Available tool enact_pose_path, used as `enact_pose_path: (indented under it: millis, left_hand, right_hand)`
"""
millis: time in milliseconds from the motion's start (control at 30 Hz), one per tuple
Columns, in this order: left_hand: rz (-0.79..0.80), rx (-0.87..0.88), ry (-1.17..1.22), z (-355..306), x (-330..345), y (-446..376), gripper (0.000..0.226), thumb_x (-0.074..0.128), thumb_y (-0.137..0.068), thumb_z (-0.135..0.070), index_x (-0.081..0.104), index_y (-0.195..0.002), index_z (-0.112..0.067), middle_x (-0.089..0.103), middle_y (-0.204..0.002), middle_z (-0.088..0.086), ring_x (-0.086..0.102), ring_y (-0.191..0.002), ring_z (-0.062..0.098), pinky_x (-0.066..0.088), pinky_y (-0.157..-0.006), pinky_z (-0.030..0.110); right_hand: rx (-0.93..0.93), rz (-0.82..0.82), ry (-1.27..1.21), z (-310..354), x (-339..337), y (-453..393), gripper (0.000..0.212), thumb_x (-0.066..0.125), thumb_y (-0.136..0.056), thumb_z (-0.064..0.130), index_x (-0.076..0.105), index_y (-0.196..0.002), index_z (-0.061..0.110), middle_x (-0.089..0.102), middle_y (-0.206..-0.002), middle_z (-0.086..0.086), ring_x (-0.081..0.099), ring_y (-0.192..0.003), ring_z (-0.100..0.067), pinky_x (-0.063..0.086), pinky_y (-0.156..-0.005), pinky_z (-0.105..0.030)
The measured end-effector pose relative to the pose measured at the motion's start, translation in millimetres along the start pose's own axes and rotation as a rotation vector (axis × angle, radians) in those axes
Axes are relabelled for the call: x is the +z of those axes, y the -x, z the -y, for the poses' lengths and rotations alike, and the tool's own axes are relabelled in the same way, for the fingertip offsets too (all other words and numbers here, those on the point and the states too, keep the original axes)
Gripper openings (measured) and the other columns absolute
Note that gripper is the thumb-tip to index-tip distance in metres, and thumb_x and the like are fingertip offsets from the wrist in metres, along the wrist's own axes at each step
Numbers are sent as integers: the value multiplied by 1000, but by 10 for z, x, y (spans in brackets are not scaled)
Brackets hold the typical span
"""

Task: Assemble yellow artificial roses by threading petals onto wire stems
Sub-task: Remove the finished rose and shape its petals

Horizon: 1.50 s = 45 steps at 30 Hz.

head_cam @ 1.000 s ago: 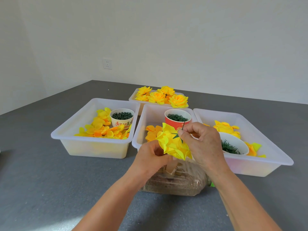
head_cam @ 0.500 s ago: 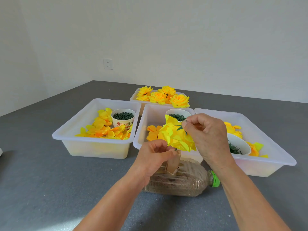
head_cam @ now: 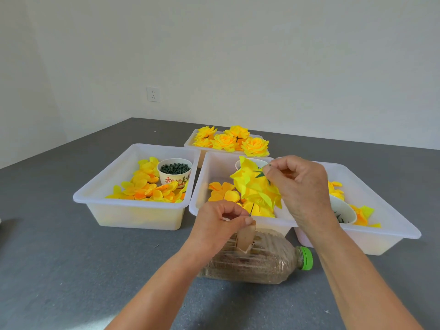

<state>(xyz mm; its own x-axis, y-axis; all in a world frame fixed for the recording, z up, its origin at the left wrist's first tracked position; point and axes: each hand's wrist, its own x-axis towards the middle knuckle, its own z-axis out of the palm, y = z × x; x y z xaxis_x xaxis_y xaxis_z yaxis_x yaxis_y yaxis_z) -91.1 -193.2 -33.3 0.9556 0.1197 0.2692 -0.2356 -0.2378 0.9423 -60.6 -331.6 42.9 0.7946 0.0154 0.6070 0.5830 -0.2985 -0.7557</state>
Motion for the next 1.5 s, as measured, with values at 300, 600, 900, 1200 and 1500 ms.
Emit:
enact_pose_path:
  millis: [300,600,900,1200,1500]
  left_hand:
    - [9,62,-251,-159,-28,22,17,73,-76,-10,67,-66,-23,62,-67,-13,53,-59,-7,40,-56,6]
    - [-30,70,-118,-217,27,-39,22,73,-78,-10,68,-63,-25,64,-61,-14,54,-59,-5,41,-58,8]
    - [27,61,-139,-185,-41,-87,18,75,-76,-12,71,-64,-25,67,-64,-13,55,-59,-4,43,-60,9]
    - [-154,-55,94,-429,-72,-476,23,57,-90,-28,71,-75,-17,72,-72,-1,62,-63,6,51,-65,22]
    - [-45,-402,570,-409,-7,-923,19,59,-88,-32,64,-78,-16,66,-61,-2,60,-58,11,48,-64,26]
  right_hand:
    - [499,-199,-664,63,-162,-212,19,64,-76,2,62,-60,13,57,-51,2,51,-50,-11,45,-56,-25]
    - [943,-135,-1140,-88,-139,-224,19,53,-90,17,59,-73,11,66,-56,-4,57,-64,-16,43,-57,-27]
    - [1010,-145,-1424,-298,10,-259,17,56,-89,8,56,-72,5,59,-55,-4,51,-58,-11,45,-52,-22]
    - [945,-54,-1500,-474,306,-381,7,55,-89,7,60,-87,3,68,-67,-8,67,-53,-14,54,-47,-25]
    - [907,99,-1364,-783,453,-449,6,55,-80,1,61,-79,3,67,-63,-10,66,-52,-16,54,-47,-24]
